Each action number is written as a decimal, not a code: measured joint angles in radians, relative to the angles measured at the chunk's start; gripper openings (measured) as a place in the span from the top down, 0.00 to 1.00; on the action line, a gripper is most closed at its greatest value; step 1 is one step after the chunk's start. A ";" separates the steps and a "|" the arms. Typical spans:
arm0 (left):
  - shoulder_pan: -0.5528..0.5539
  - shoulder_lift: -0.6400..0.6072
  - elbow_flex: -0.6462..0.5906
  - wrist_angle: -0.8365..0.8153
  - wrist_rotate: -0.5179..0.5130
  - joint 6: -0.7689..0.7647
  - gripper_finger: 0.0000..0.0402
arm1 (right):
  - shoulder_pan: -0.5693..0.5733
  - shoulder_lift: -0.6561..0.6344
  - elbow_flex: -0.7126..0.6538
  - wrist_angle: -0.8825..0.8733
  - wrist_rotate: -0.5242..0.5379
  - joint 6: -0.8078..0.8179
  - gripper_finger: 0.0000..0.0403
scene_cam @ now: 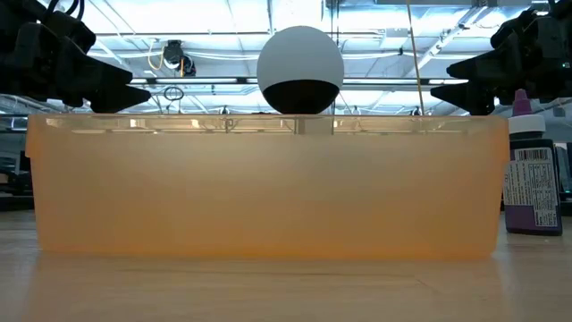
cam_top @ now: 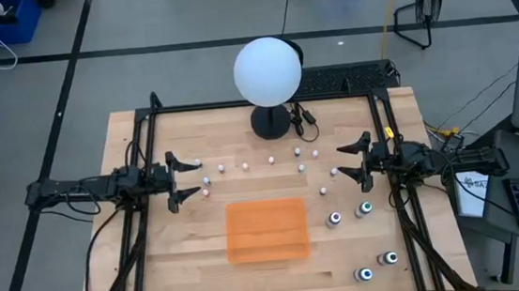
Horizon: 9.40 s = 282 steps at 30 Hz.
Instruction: Pick & Place food coloring
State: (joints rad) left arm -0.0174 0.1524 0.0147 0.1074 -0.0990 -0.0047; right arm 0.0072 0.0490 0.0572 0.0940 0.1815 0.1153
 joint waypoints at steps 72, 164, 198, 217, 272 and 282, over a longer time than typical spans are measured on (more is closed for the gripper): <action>0.000 0.000 0.000 0.001 0.000 0.000 0.19 | -0.001 0.012 0.000 -0.013 0.209 0.324 0.27; 0.000 0.000 0.000 0.000 -0.005 0.000 0.19 | 0.070 1.629 0.887 -0.789 -0.123 0.519 0.59; 0.000 0.000 0.000 0.000 -0.005 0.000 0.19 | 0.296 1.883 1.678 -1.203 0.023 0.345 0.87; 0.000 0.000 0.000 0.001 -0.005 0.000 0.19 | 0.278 2.106 1.697 -1.123 -0.266 0.180 0.87; 0.000 0.000 0.000 0.000 -0.005 0.000 0.19 | 0.150 1.546 1.551 -1.451 0.214 0.432 0.49; 0.000 0.000 0.000 0.000 -0.006 0.000 0.19 | -0.048 1.442 1.214 -1.442 0.118 0.444 0.48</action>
State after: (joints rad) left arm -0.0174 0.1524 0.0143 0.1078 -0.1046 -0.0048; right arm -0.0406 1.4911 1.2709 -1.3485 0.3000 0.5595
